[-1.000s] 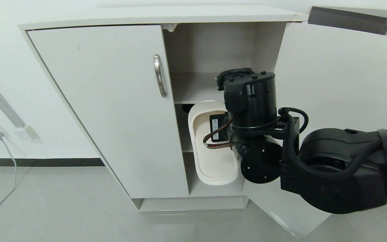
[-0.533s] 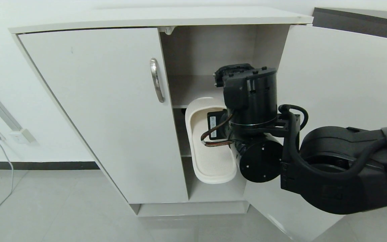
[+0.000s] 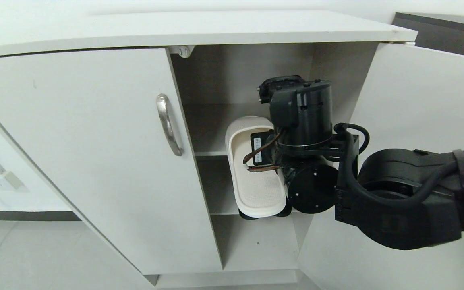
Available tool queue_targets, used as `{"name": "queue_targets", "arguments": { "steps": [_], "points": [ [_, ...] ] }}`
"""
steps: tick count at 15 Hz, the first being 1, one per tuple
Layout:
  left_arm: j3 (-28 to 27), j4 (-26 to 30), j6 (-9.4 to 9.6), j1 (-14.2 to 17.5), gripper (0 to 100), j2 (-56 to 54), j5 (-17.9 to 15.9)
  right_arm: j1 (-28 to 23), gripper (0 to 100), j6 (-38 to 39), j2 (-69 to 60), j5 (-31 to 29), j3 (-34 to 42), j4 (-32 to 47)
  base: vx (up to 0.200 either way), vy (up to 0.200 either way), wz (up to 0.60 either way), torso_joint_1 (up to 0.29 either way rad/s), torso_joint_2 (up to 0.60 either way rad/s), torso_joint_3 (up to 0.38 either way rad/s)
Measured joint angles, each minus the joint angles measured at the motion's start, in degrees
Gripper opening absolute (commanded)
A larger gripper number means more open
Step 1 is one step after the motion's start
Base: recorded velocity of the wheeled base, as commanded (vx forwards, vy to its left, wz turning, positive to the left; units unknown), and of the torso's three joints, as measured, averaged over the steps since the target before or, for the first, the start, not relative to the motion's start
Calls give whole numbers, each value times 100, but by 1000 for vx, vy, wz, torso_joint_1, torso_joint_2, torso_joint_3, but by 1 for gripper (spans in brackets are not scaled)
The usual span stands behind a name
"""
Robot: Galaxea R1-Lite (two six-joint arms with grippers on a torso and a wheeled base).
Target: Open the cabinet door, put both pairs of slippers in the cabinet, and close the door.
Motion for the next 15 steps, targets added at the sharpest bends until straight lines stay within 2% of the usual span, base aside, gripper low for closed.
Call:
{"name": "queue_targets", "arguments": {
  "steps": [5, 9, 15],
  "points": [
    [0, 4, 0, -4, 0, 0, -2, -135, 0, -63, 222, 38, -251, -9, 0, 0, 0, 0, 0, 0],
    [0, 2, 0, -2, 0, 0, 0, -315, 0, -90, 528, 68, -808, 44, 0, 0, 0, 0, 0, 0],
    [0, 2, -9, -2, 0, 0, -2, -452, 0, -82, 931, 82, -1694, 651, 0, 0, 0, 0, 0, 0]
  ]
}}
